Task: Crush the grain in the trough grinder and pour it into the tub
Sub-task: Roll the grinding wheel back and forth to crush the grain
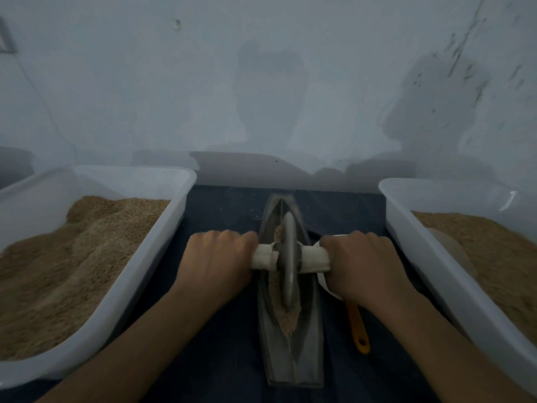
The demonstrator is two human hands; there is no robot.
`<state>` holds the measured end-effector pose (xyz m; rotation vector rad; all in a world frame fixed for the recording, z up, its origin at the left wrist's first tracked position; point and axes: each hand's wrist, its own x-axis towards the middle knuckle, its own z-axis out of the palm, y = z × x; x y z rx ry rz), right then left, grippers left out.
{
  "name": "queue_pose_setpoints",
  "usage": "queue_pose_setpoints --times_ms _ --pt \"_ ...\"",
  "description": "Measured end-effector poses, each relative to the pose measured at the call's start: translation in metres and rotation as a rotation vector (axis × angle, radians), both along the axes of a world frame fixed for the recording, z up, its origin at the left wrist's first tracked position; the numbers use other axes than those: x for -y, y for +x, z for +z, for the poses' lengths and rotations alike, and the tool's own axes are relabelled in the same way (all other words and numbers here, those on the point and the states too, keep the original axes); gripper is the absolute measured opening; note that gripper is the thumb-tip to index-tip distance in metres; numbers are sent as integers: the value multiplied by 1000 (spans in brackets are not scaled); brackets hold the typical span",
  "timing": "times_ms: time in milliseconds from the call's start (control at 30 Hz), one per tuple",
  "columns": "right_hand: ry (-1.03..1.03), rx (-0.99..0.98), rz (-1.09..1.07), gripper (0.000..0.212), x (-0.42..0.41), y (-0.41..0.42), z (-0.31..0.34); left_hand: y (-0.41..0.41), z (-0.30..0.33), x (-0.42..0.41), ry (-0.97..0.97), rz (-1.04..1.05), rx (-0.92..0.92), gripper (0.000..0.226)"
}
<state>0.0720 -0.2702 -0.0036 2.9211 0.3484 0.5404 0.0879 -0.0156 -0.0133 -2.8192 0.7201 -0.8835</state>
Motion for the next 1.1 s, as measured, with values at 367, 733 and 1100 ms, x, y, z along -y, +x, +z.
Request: queue_pose_setpoints --times_ms 367,733,1100 --pt "63 -44 -60 16 -4 54 8 53 16 19 -32 129 -18 23" --pt "-93 125 71 31 -2 -12 0 -17 -9 -10 -69 31 -44 60" --pt "26 31 -59 19 -9 57 14 53 5 17 -100 178 2 29"
